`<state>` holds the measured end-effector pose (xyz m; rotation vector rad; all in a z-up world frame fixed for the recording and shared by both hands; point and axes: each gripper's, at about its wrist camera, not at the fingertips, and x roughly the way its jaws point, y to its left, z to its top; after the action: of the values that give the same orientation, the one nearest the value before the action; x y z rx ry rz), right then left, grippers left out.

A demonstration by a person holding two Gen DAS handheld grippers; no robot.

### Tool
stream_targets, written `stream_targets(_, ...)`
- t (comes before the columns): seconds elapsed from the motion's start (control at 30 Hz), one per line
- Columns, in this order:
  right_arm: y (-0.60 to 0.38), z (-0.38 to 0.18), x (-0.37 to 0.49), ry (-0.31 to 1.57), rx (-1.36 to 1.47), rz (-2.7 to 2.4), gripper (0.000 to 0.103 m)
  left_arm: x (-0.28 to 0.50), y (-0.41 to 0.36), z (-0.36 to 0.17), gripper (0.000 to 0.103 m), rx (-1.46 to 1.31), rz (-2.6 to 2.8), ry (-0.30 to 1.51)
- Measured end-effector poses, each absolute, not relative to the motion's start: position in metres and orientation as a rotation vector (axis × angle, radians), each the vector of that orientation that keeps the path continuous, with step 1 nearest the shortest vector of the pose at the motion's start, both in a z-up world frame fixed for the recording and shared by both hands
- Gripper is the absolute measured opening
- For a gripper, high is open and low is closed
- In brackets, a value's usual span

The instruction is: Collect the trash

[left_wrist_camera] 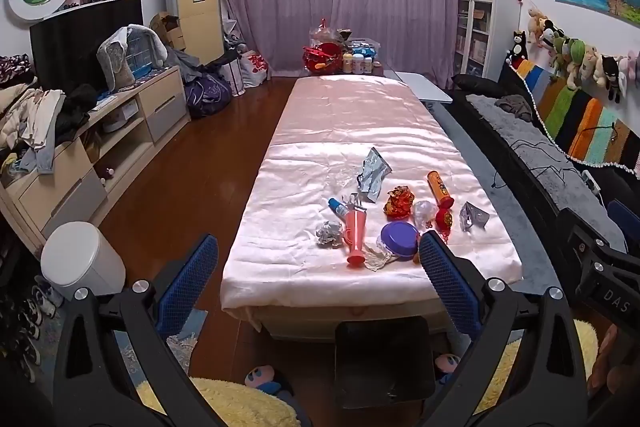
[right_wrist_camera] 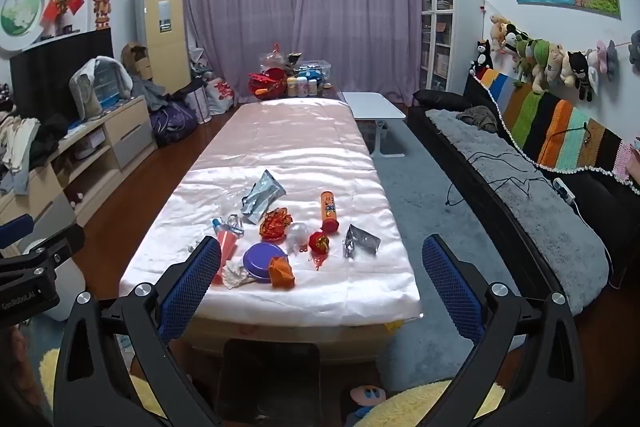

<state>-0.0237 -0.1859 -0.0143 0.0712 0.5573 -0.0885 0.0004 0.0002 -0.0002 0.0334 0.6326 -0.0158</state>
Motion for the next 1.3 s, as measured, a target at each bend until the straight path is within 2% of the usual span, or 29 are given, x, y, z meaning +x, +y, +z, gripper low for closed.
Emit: stream_targets(1.3,-0.183,-0.012,-0.023,0.549,0.059,-0.092,0.101,-0.003,0.004,0.008,0.095,0.038,-0.004,0.616)
